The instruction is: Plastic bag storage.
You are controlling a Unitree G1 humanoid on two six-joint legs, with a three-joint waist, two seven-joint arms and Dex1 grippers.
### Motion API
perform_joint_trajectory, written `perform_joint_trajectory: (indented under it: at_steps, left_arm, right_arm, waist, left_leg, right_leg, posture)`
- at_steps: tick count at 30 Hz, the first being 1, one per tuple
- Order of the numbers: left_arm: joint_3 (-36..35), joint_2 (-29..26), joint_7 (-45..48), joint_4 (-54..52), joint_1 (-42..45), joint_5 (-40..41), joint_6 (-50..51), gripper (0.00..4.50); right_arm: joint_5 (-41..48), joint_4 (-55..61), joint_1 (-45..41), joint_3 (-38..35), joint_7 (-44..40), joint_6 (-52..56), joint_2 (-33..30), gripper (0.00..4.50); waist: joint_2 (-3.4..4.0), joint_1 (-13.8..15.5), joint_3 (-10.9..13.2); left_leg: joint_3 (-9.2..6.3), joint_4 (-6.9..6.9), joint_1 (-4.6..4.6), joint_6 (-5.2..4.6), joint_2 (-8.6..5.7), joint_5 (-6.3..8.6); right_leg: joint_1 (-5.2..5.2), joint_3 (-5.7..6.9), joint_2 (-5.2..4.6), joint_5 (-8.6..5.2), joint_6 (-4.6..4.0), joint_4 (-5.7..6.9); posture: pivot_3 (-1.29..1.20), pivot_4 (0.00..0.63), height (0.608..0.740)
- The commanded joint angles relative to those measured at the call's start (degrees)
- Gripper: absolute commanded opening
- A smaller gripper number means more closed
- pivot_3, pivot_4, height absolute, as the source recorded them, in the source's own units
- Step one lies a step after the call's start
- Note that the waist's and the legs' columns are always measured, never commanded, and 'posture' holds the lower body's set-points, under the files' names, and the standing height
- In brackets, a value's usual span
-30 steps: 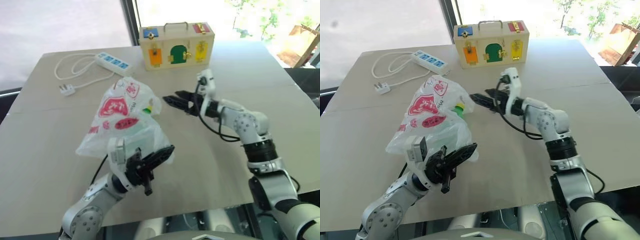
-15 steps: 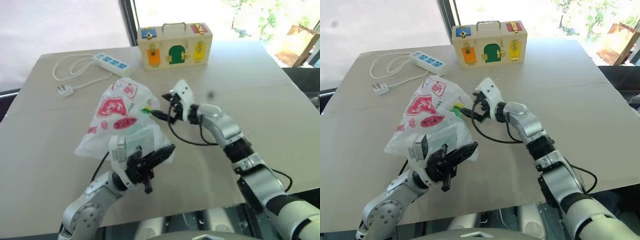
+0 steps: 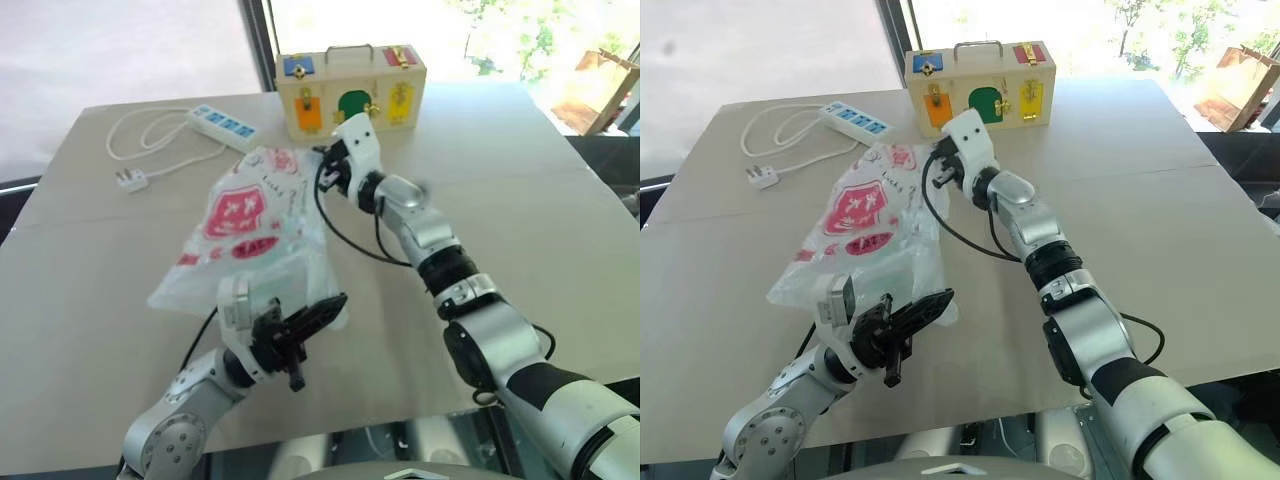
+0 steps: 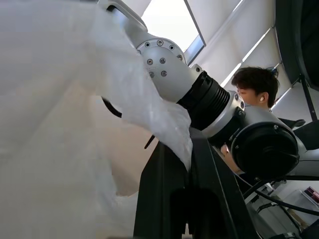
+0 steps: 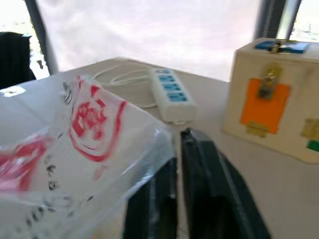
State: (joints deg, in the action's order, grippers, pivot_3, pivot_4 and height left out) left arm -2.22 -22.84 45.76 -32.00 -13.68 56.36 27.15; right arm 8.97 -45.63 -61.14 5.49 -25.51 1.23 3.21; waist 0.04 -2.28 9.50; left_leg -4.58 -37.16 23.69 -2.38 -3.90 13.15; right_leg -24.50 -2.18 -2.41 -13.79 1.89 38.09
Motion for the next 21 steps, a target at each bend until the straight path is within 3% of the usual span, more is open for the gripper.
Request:
perform_joint_trajectory:
  at_steps: [1, 10, 21]
  left_arm:
    - [-0.5, 0.1, 0.4, -1.0, 0.3, 0.0, -0.9, 0.00]
    - [-2.2, -1.3, 0.6, -0.3, 3.4, 1.1, -0.1, 0.00]
    - [-4.3, -1.8, -5.2, -1.3, 19.5, 12.6, 5.6, 0.00]
  right_arm:
    - [-0.4, 0.9, -1.4, -1.9, 1.3, -2.4, -0.2, 0.01]
    - [1.3, 10.3, 1.9, -4.9, 0.0, 2.2, -4.7, 0.01]
    - [10.6, 33.7, 7.1, -12.6, -2.5, 20.1, -17.5, 0.01]
  waist:
    - [0.00, 0.0, 0.0]
    - [0.00, 0.3, 0.0]
    - [-0.02, 0.6, 0.0]
  left_leg:
    - [0.00, 0.01, 0.00, 0.00, 0.00, 0.00]
    - [-0.03, 0.00, 0.02, 0.01, 0.03, -0.01]
    - [-0.01, -0.05, 0.08, 0.00, 0.02, -0.01]
  right_leg:
    - [-0.01, -0.01, 0.00, 0.00, 0.00, 0.00]
    - [0.00, 0.04, 0.03, 0.01, -0.01, 0.00]
    - [0.00, 0.04, 0.01, 0.02, 0.00, -0.01]
  posture:
    - [0.00, 0.150, 0.740]
    - [0.00, 0.150, 0.740]
    - [0.00, 0.150, 0.740]
